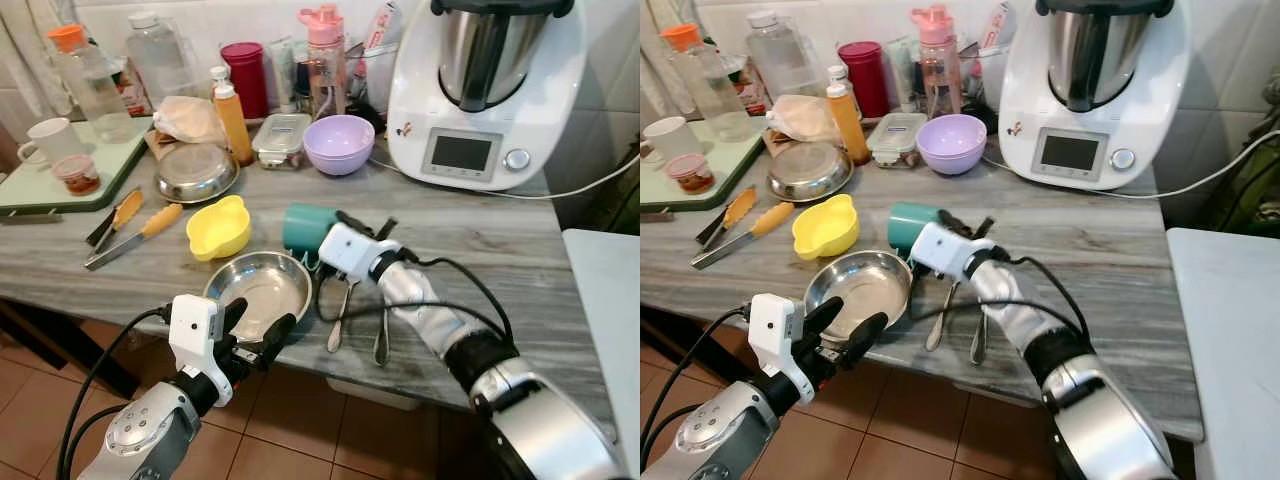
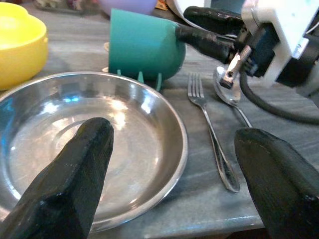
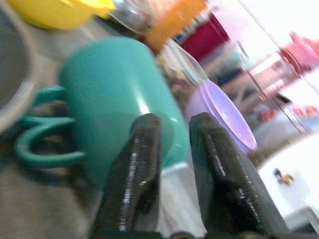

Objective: Setting the table

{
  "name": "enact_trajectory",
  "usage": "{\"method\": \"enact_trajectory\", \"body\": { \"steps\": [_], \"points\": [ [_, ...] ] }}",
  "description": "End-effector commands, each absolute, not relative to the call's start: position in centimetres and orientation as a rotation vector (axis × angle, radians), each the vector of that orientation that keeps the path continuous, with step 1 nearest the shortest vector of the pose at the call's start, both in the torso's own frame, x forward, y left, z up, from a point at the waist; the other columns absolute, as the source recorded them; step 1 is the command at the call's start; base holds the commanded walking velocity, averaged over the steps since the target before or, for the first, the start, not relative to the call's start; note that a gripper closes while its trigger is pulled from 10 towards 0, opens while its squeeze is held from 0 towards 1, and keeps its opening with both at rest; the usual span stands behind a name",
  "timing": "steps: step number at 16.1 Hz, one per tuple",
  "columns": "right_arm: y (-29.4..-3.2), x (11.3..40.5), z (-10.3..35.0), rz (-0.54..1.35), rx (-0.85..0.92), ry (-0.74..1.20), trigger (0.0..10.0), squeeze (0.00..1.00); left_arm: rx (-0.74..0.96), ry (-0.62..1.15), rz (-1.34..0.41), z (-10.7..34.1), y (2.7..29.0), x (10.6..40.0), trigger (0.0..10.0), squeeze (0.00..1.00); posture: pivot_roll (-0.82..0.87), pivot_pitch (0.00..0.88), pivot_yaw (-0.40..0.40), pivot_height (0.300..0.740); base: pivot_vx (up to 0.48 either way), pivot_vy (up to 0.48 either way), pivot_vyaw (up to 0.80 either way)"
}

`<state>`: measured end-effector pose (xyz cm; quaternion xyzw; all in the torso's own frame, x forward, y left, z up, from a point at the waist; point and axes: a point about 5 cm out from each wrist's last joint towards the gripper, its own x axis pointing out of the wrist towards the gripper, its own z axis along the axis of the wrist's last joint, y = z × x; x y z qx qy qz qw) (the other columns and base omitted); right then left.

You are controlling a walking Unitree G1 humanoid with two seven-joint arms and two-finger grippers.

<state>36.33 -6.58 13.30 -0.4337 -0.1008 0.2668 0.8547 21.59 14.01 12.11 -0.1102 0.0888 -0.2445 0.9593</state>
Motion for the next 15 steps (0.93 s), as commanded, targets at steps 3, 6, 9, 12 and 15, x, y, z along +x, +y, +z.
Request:
{"method": "enact_trajectory", "body": {
  "steps": [3,6,9,12,15],
  "points": [
    [-6.1,35.6,13.3,0.635,-0.898,-0.213,10.0,1.00,-0.203,0.187,-0.482,12.0,14.3,21.7,10.0,0.00,-0.04,0.015,0.110,0.740,0.000,0.000,0.00],
    [-5.7,35.7,13.7,0.668,-0.864,-0.194,10.0,1.00,-0.203,0.187,-0.485,11.9,14.2,21.9,10.0,0.00,-0.05,0.009,0.111,0.740,0.000,0.000,0.00],
    [-5.5,36.1,14.5,0.673,-0.868,-0.196,10.0,1.00,-0.200,0.187,-0.489,11.9,14.1,22.0,10.0,0.00,-0.05,0.004,0.110,0.740,0.000,0.000,0.00],
    [-5.8,36.4,14.4,0.660,-0.886,-0.153,10.0,1.00,-0.200,0.186,-0.482,11.8,14.2,22.0,10.0,0.00,-0.05,0.006,0.107,0.740,0.000,0.000,0.00],
    [-6.5,36.9,14.2,0.623,-0.888,-0.101,10.0,1.00,-0.198,0.187,-0.475,11.8,14.3,22.0,10.0,0.00,-0.04,0.008,0.110,0.740,0.000,0.000,0.00]
  ]
}}
